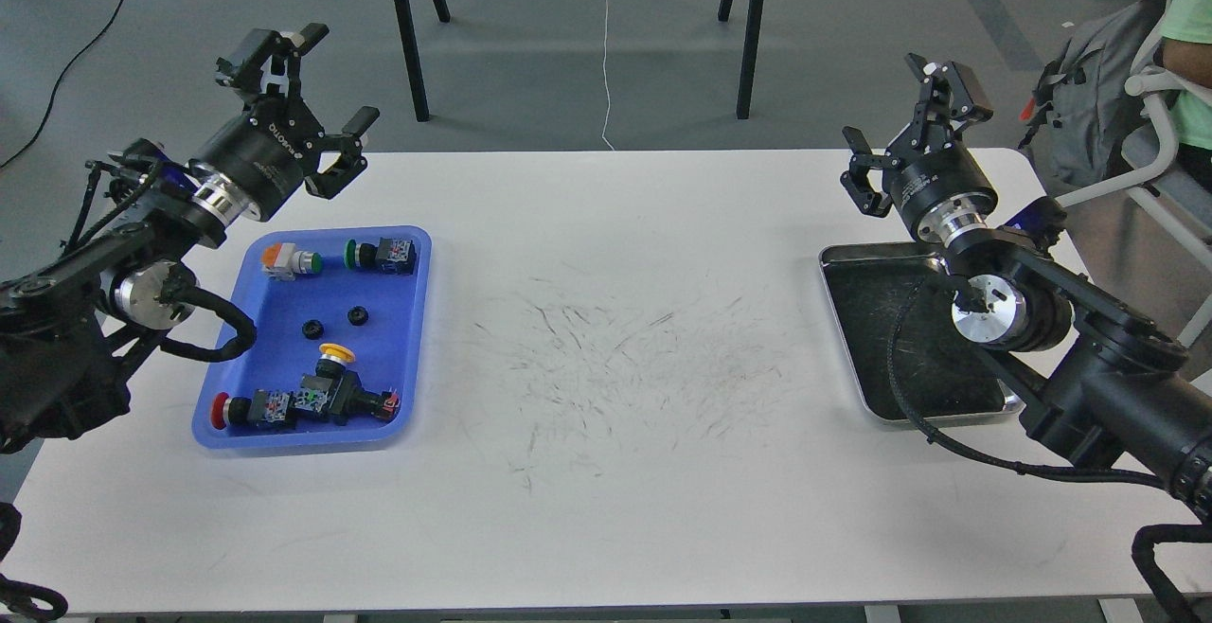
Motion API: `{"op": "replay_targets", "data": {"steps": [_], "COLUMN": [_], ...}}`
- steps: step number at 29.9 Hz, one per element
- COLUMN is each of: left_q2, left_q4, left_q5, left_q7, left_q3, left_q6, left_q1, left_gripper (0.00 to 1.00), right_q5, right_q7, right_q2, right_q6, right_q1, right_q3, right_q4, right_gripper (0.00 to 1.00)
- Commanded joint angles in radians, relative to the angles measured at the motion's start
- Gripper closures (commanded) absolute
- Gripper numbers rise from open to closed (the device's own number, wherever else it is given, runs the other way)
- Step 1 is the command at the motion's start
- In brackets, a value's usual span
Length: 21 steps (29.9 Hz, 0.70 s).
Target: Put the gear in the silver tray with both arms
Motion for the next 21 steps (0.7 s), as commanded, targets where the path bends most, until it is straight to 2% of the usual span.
{"op": "replay_targets", "data": {"steps": [1, 21], "left_q2": [0.000, -0.014], "left_q4": [0.005, 0.060], "left_q5": [0.001, 0.004], "left_q7": [0.000, 0.000], "left_q3": [0.006, 0.010], "left_q6": [0.000, 0.000], "left_q1": [0.006, 0.018], "left_gripper": [0.00, 0.00], "right_q5": [0.000, 0.000], "right_q7": [0.000, 0.006], "right_q2": [0.000, 0.002], "right_q6": [0.000, -0.002], "right_q1": [0.000, -0.005], "right_q3": [0.000, 0.002], "right_q4": [-0.001, -0.002], "right_gripper": [0.01, 0.01]}}
